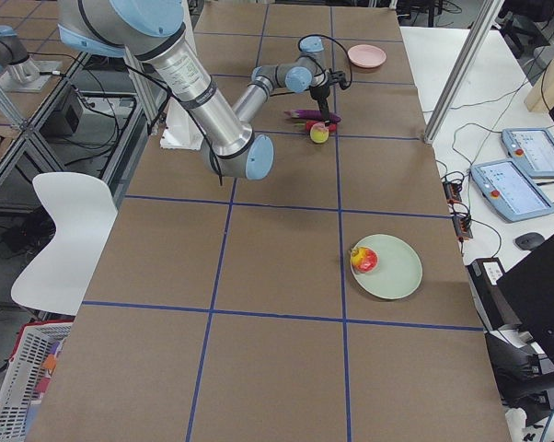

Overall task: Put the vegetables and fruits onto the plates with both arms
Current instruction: 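Move the right gripper back and grasp the yellow-pink peach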

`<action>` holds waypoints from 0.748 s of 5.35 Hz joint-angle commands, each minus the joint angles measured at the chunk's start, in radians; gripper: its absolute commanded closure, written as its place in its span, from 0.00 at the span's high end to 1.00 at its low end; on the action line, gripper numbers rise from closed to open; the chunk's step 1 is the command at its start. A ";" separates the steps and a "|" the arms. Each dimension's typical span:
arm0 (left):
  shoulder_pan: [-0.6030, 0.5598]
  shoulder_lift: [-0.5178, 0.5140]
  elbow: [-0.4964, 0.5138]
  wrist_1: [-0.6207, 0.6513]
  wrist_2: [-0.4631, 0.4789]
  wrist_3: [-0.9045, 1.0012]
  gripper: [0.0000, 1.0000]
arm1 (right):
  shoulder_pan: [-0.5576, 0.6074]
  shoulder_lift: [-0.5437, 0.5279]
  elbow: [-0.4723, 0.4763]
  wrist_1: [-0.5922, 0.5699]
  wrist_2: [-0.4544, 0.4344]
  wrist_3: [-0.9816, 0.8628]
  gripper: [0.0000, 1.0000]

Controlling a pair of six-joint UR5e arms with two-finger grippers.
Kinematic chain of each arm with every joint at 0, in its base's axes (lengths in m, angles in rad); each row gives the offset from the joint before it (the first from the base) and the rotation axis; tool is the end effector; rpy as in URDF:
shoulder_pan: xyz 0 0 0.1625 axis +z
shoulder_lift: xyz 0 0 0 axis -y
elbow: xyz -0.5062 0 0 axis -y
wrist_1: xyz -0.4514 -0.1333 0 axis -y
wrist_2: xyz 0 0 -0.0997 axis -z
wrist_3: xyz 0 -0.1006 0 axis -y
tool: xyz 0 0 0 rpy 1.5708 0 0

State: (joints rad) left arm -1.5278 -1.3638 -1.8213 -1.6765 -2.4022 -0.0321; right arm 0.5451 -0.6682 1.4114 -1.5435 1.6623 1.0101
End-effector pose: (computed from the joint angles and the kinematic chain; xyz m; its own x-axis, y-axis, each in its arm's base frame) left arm -0.0393 -0.4577 0.6905 0.6695 0.1069 -0.7351 -0.0210 0.9919 0.1251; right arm -0.6804 -0.5577 0.1731 0.7653 -0.1553 0.6247 -0.0649 0.9469 0.3149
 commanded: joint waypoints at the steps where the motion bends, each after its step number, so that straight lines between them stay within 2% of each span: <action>1: 0.000 0.000 0.000 0.000 -0.002 0.000 1.00 | -0.014 -0.007 -0.019 0.000 -0.010 -0.011 0.98; 4: 0.000 -0.001 -0.001 0.000 -0.003 0.001 1.00 | -0.031 -0.031 -0.046 0.055 -0.013 -0.028 0.98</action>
State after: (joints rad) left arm -1.5279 -1.3651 -1.8221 -1.6766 -2.4050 -0.0310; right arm 0.5197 -0.6984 1.3802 -1.5004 1.6499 0.9826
